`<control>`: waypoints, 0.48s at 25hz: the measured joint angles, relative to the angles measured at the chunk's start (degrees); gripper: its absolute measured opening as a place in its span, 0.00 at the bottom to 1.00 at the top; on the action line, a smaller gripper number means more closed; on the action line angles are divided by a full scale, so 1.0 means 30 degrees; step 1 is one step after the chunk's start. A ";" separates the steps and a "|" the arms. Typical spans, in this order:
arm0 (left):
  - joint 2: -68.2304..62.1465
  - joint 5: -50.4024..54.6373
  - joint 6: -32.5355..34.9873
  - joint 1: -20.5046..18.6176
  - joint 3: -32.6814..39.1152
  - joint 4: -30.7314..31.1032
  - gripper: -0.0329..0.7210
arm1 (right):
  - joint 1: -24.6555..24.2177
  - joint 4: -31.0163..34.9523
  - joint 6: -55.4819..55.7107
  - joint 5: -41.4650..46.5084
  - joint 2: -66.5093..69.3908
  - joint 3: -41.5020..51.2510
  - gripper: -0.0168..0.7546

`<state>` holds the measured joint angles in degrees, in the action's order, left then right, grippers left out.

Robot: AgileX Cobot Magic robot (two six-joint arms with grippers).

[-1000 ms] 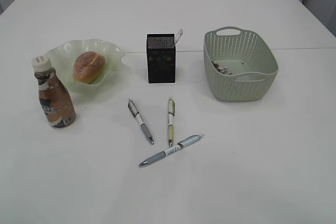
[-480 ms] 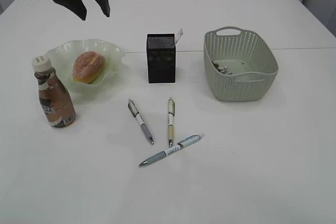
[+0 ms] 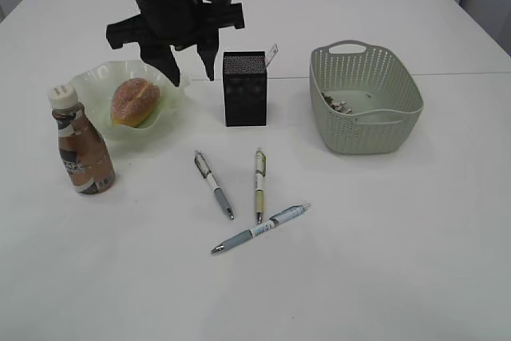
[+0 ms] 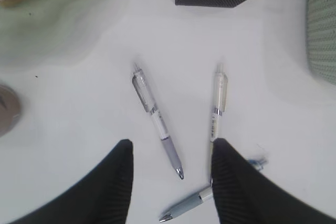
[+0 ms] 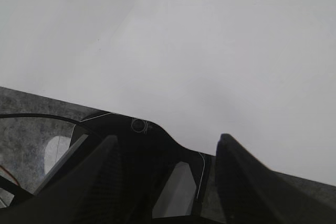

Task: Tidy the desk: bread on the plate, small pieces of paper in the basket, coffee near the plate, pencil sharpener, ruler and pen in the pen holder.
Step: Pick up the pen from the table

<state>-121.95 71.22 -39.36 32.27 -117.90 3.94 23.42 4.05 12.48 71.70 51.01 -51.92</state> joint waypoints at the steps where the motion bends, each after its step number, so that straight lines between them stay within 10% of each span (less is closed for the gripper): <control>1: -0.0148 0.0000 -0.0214 0.0029 0.0000 0.0000 0.51 | 0.0000 0.0168 0.0000 0.0000 0.0000 0.0000 0.60; 12: -0.2146 0.0000 -0.2239 0.0029 0.0000 0.0122 0.51 | 0.0000 0.0350 0.0000 0.0000 0.0000 0.0000 0.60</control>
<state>-128.38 71.22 -46.07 32.36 -117.90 4.30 23.42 5.10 12.48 71.70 51.01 -51.92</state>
